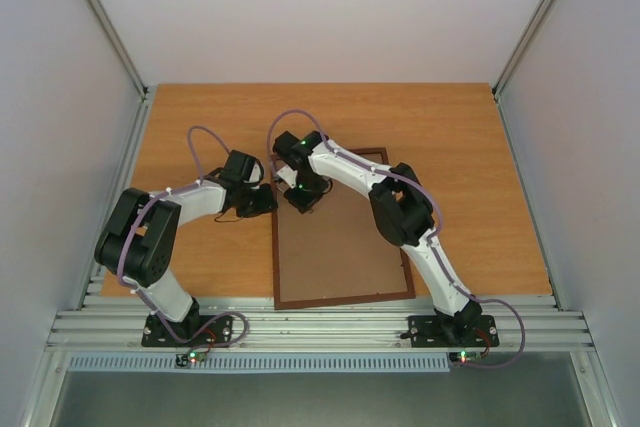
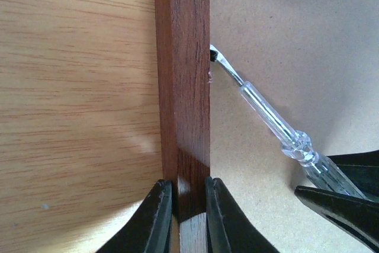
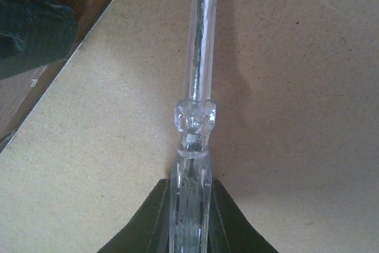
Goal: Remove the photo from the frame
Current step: Release the photo frame item from the photo frame.
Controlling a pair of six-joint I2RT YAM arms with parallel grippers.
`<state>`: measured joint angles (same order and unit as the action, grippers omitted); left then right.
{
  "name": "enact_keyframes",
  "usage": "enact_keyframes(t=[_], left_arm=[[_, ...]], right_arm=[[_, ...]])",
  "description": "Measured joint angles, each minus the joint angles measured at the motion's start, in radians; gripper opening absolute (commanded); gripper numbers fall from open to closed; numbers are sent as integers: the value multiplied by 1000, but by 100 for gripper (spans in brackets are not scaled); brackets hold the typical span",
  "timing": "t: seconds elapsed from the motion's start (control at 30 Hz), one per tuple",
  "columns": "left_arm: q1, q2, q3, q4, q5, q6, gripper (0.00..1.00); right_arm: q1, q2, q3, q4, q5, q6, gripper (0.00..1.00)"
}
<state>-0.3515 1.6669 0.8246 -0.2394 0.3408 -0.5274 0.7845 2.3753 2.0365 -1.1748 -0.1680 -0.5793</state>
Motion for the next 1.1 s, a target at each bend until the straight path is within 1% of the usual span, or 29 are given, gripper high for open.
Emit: enact_keyframes(t=[0.27,0.53,0.7,0.97,1.1], left_arm=[[-4,-1,2,-5,-8,0,10],[-7,-4,2,-13,-13,-2,10],[-9,-4,2,-14,-15,-4,10],[-10,-5,2,-15,-17,-4,10],[-10,-6,2,-22,-17,-4,10]], right_arm=[[-4,-62,-109,103,-41,30,1],[-5,-97,-176,166,-65,45,1],[-6,-113,-208,202,-85,60,1],[-11,-116,-217,212,-107,66,1],[-11,-137,-254,251,-124,68,1]])
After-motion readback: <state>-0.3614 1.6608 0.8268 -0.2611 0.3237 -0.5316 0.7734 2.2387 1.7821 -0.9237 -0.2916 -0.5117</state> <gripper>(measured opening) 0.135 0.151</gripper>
